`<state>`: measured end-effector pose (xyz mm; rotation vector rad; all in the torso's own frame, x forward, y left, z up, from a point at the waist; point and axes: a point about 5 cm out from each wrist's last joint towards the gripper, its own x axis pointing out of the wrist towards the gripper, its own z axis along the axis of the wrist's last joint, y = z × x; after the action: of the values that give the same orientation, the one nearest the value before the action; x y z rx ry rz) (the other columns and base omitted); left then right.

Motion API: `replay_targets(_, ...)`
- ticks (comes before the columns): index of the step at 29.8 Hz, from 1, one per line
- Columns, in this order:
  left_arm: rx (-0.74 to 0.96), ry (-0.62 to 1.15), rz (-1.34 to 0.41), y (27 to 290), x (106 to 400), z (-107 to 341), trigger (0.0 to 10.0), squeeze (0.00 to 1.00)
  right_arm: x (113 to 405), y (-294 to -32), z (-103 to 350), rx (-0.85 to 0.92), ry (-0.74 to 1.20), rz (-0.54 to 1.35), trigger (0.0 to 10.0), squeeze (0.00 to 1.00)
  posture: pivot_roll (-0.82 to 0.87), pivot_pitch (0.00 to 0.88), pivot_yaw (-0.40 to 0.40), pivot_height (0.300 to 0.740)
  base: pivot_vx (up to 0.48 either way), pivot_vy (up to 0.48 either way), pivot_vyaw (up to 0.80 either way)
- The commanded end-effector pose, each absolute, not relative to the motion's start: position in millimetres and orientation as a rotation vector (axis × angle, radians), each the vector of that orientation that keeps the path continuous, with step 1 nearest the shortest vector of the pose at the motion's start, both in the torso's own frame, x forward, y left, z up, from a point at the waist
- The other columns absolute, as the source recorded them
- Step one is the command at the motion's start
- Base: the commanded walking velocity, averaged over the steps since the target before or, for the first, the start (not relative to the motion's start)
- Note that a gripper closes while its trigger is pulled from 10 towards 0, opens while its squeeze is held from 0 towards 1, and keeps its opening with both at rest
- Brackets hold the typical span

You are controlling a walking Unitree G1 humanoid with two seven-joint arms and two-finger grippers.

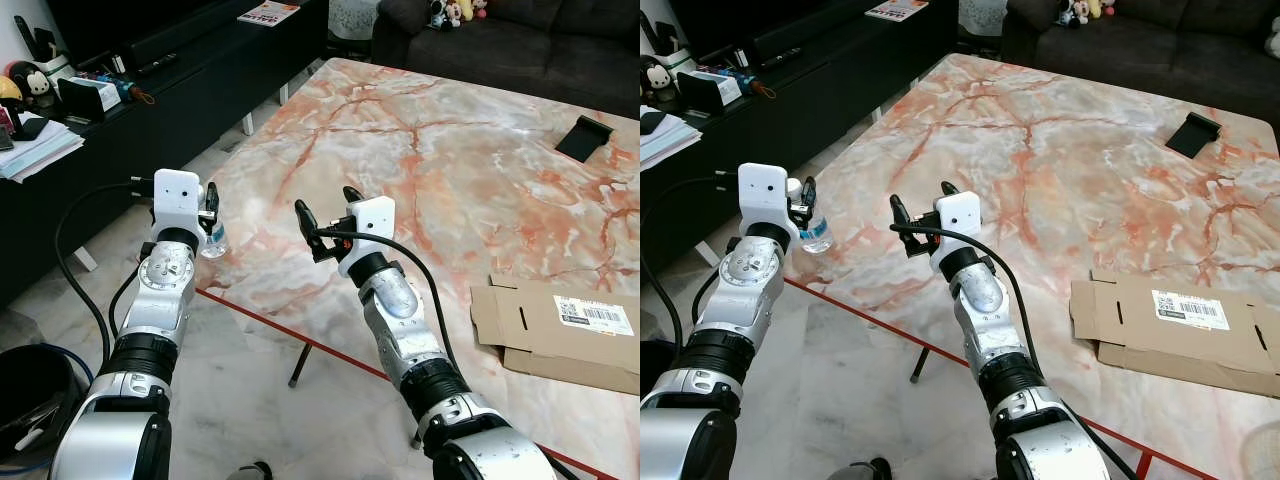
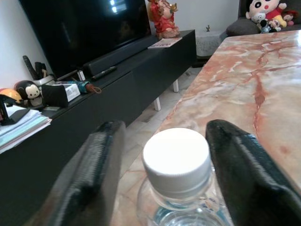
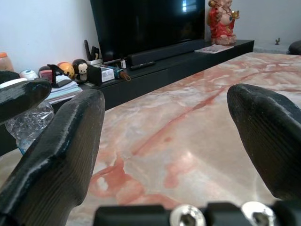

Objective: Picking trash to rubbish bin

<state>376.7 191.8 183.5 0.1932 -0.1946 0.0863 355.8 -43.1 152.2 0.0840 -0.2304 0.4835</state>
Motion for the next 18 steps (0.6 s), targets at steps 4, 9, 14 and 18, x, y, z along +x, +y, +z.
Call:
replay_targets(4,0.175,-0.2,0.104,194.0,377.0,184.4,0.0,0.0,353.5,-37.1,152.5,0.09,-0.231,0.498,10.0,0.0,0.12,0.123,-0.026,0.74,0.0,0.0,0.0)
replay_targets(9,0.174,-0.202,0.103,194.1,377.0,184.5,0.0,0.0,353.4,-36.9,152.3,0.091,-0.23,0.498,10.0,0.0,0.12,0.122,-0.024,0.74,0.0,0.0,0.0)
replay_targets(14,0.17,-0.206,0.101,193.5,376.9,185.4,0.0,0.0,353.7,-36.9,152.4,0.088,-0.229,0.495,10.0,0.0,0.12,0.124,-0.025,0.74,0.0,0.0,0.0)
replay_targets(18,0.17,-0.216,0.108,192.5,376.3,186.5,0.0,0.0,353.8,-37.0,152.3,0.087,-0.229,0.495,10.0,0.0,0.12,0.124,-0.025,0.74,0.0,0.0,0.0)
